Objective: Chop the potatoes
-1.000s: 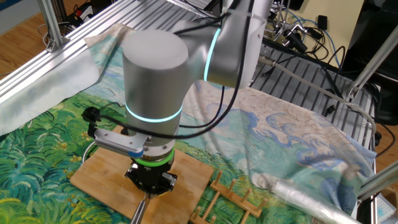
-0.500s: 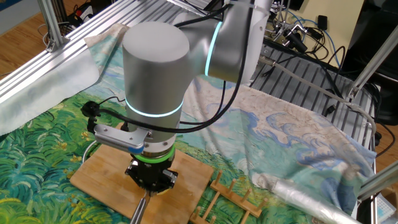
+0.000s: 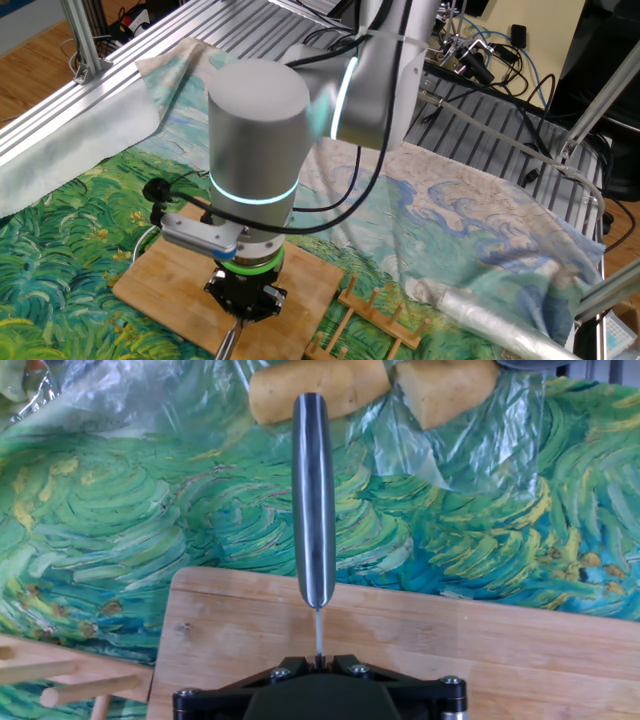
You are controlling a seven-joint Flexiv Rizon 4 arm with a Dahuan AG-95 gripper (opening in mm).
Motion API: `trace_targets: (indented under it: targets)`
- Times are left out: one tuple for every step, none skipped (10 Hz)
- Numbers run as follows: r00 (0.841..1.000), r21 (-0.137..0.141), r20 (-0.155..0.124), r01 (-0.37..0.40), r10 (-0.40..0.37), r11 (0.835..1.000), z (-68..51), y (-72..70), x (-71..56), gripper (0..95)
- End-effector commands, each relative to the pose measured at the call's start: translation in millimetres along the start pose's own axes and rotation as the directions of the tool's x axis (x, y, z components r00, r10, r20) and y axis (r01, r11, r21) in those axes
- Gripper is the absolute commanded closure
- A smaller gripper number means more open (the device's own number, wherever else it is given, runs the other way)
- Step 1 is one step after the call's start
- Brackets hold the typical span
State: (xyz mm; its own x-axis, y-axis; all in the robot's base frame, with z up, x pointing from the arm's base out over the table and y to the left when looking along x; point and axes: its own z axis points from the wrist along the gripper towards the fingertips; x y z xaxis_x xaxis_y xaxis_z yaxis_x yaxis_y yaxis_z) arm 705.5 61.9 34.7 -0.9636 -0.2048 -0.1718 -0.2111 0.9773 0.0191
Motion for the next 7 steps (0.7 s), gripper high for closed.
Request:
trace_targets:
  targets:
    - [1.000, 0.000, 0.000, -0.005, 0.005, 1.000, -1.7, 0.2, 0.4, 95.0]
    - [1.000, -0.006, -0.009, -0.009, 0.009, 1.000, -8.2, -0.4, 0.3, 95.0]
    - [1.000, -0.008, -0.009, -0.011, 0.011, 1.000, -13.6, -0.2, 0.6, 95.0]
    - [1.000, -0.008, -0.009, -0.011, 0.011, 1.000, -14.4, 0.0, 0.6, 95.0]
    - [1.000, -0.007, -0.012, -0.013, 0.013, 1.000, -19.3, 1.6, 0.7, 95.0]
    - [1.000, -0.004, -0.012, -0.011, 0.011, 1.000, -22.9, 1.6, 0.8, 95.0]
    - [1.000, -0.003, -0.012, -0.010, 0.010, 1.000, -27.8, 1.6, 0.9, 95.0]
